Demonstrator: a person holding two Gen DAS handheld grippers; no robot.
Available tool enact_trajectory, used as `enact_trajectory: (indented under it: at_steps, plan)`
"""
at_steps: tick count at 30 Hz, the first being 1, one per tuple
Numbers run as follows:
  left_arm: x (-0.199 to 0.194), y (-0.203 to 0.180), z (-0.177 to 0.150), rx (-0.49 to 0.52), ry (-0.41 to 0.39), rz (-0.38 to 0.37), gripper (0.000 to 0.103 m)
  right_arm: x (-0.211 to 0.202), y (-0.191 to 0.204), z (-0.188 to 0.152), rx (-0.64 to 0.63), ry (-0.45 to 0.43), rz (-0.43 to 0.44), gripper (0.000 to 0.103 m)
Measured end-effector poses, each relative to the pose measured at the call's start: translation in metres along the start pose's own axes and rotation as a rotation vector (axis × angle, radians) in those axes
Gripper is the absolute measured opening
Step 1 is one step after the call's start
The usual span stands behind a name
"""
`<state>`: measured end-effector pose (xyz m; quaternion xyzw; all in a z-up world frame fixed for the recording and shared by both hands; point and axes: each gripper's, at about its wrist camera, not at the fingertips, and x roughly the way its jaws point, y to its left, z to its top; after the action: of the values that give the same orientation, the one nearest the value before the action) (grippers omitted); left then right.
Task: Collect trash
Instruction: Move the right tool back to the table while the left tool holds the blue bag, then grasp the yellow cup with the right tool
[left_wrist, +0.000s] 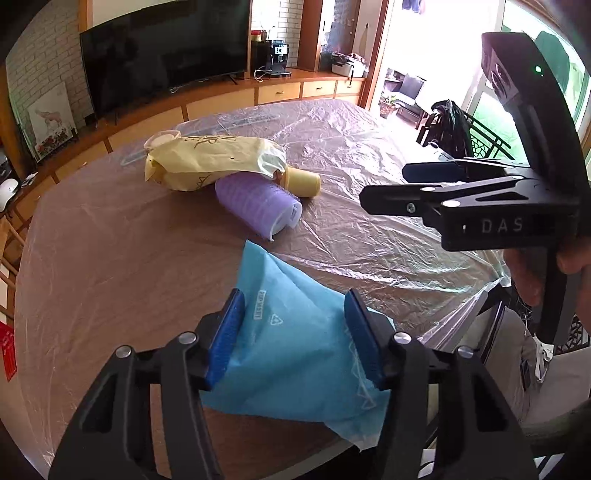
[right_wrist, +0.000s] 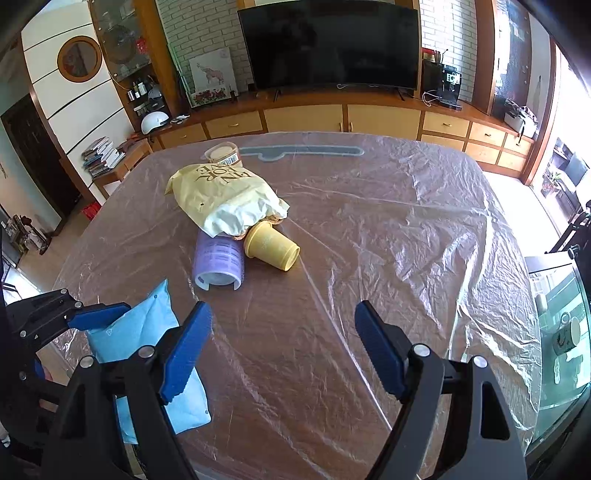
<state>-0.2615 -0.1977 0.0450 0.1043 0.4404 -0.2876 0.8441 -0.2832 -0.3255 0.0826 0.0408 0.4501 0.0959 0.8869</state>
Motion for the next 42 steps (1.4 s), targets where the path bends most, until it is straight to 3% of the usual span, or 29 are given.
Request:
enact_trajectory:
  at_steps: [3, 5, 9, 22, 27, 29, 33, 35, 38, 40, 42]
  plan:
    - [-0.002, 0.006, -0.001, -0.037, 0.005, -0.010, 0.079, 0.001, 0.000, 0.003, -0.002, -0.003, -0.005, 0.079]
    - [-0.002, 0.008, -0.002, -0.051, 0.007, -0.010, 0.079, 0.004, 0.003, 0.009, -0.035, -0.006, -0.022, 0.079]
    - [-0.004, 0.009, -0.007, -0.090, 0.014, -0.020, 0.079, 0.023, 0.004, 0.024, -0.113, 0.017, -0.058, 0.055]
    - [0.015, 0.020, -0.003, -0.128, 0.082, -0.104, 0.079, 0.079, 0.012, 0.048, -0.314, 0.125, 0.022, 0.051]
    - [0.019, 0.024, -0.001, -0.107, 0.102, -0.146, 0.079, 0.089, 0.018, 0.048, -0.371, 0.156, 0.038, 0.041]
    - [0.023, 0.026, -0.001, -0.103, 0.124, -0.173, 0.084, 0.089, 0.017, 0.048, -0.366, 0.155, 0.056, 0.038]
    - [0.026, 0.024, -0.002, -0.079, 0.121, -0.171, 0.086, 0.088, 0.021, 0.046, -0.363, 0.146, 0.070, 0.032]
    - [0.025, 0.022, -0.003, -0.069, 0.117, -0.169, 0.083, 0.084, 0.020, 0.045, -0.347, 0.135, 0.088, 0.029]
    - [0.022, 0.023, -0.003, -0.071, 0.096, -0.168, 0.069, 0.078, 0.015, 0.045, -0.315, 0.122, 0.091, 0.028]
    - [0.016, 0.027, 0.000, -0.091, 0.069, -0.164, 0.052, 0.072, 0.012, 0.044, -0.292, 0.117, 0.097, 0.028]
    - [0.012, 0.034, 0.002, -0.124, 0.050, -0.177, 0.042, 0.064, 0.009, 0.042, -0.276, 0.106, 0.106, 0.027]
